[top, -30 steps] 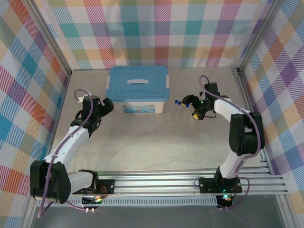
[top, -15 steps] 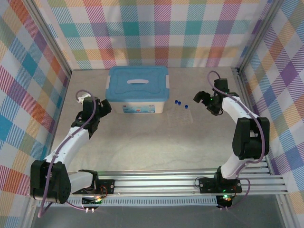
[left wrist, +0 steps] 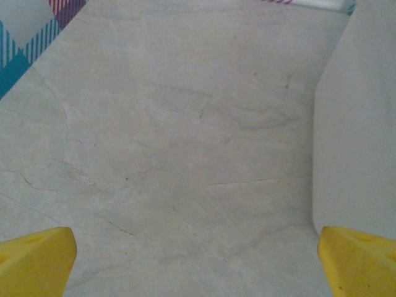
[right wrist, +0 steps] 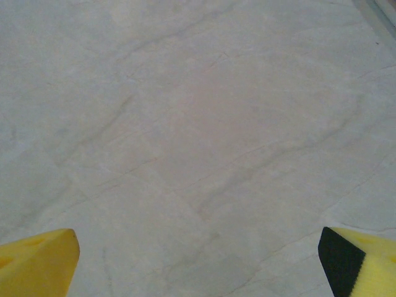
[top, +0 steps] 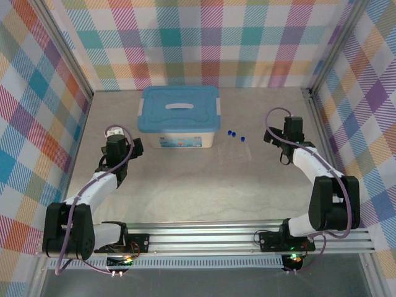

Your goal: Organize the chemistry lab equipment

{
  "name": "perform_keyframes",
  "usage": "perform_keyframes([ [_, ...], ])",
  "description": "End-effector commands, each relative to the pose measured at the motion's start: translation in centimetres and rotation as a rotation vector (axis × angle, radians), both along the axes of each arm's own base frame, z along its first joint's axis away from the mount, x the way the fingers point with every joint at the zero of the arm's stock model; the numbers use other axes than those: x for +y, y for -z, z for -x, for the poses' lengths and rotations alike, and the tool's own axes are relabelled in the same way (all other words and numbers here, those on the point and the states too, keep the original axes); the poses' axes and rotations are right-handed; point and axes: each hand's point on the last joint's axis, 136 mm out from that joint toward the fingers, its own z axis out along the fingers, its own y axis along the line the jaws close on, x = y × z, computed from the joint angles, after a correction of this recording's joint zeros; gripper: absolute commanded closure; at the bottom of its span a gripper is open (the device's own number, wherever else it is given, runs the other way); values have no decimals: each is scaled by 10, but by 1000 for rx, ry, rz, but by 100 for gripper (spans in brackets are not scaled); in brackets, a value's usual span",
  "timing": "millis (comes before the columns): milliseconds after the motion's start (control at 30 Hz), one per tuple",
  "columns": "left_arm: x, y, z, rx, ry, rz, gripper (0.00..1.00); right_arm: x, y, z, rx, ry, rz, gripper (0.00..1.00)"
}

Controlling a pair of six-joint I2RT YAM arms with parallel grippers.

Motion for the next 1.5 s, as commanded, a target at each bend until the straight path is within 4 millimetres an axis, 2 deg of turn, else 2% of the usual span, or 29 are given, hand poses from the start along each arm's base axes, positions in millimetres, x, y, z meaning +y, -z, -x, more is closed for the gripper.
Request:
perform_keyframes([
  [0,-11,-2,-11,-104,114,37,0,-5,-12,-4,-111,-24,70,0],
  [100,-22,11,-17,-124,175,59,0,0,-8,-3,-191,-52,64,0],
  [200,-24,24,-22,-131,190,62,0,6,-3,-3,-213,-100,73,0],
  [300,-29,22,-27,-181,229,54,0,11,-4,-1,-278,-143,87,0],
  [433,-36,43,-30,-180,270,60,0,26,7,-2,-296,-234,72,1],
  [700,-44,46,-31,-175,322,62,0,44,22,-4,-346,-359,35,2],
  [1467,-51,46,-32,-160,353,46,0,44,23,-4,-349,-363,23,1],
])
